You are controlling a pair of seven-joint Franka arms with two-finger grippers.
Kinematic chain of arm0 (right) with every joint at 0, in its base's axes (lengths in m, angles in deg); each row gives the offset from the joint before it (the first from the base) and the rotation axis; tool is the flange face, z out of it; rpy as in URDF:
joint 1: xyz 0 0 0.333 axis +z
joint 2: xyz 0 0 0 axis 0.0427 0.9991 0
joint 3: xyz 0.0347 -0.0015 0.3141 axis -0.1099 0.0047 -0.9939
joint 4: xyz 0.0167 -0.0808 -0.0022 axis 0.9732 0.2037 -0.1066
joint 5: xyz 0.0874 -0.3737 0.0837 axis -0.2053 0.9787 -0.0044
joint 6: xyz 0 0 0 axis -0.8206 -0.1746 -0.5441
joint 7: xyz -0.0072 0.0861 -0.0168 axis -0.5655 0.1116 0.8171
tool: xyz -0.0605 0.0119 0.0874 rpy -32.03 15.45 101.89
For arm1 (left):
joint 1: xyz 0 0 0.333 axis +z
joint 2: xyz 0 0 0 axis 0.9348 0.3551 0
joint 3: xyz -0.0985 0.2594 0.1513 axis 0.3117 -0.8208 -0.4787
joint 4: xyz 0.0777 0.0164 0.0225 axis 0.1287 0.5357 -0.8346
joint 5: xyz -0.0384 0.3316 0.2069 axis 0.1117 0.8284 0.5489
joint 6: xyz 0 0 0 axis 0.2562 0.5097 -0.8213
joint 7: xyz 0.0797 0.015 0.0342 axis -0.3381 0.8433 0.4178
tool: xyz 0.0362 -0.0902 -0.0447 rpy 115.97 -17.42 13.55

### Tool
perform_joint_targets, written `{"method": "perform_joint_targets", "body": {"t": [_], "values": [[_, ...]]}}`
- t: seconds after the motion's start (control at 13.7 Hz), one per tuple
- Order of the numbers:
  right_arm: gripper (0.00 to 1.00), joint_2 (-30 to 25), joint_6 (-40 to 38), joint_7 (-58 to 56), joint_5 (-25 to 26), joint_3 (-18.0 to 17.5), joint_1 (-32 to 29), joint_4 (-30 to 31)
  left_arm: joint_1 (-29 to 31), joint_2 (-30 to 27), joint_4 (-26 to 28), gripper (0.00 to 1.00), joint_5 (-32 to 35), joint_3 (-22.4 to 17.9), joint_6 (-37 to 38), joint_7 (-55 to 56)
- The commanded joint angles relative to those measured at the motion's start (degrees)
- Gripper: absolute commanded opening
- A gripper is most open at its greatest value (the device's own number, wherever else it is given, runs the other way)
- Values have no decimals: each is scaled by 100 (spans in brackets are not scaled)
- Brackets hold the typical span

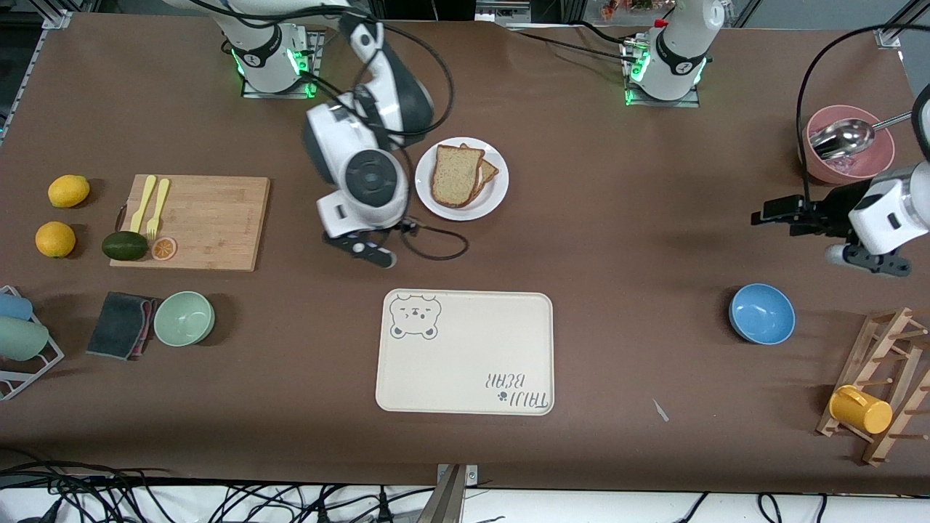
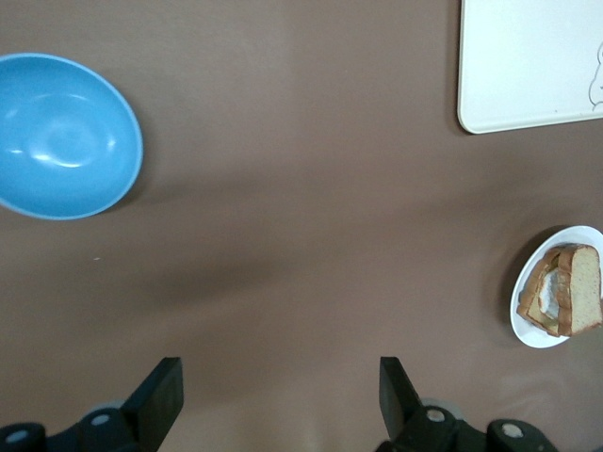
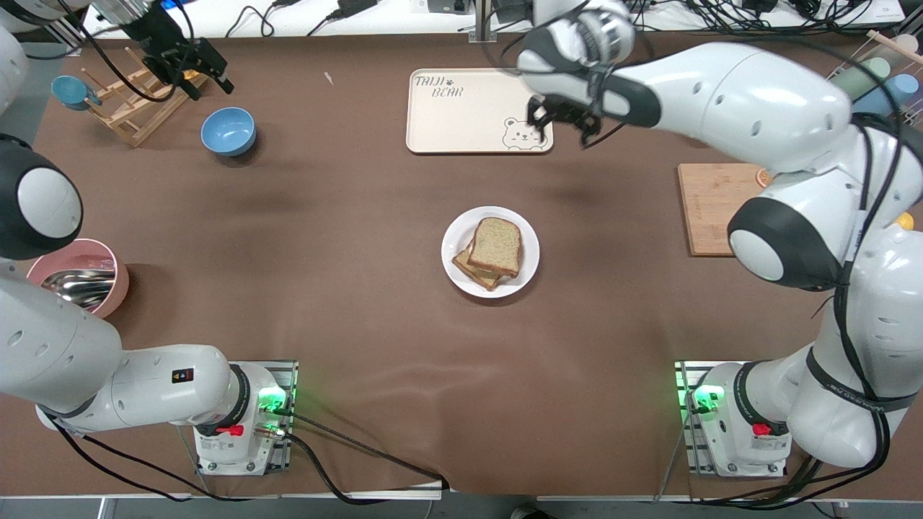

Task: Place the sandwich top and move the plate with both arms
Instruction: 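Retract the right gripper while the left gripper reaches toward the plate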

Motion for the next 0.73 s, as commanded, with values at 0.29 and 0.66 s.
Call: {"method": "perform_joint_targets", "body": {"t": [0.29,0.66], "values": [[99,-350,-258,-3497,-110,1819,34,51,-76,795,4,91,-793,291,-113,-453],[99,-552,-205,-4196,-102,2734,42,24,-138,1077,144,91,-1670,370,-500,-717]]}}
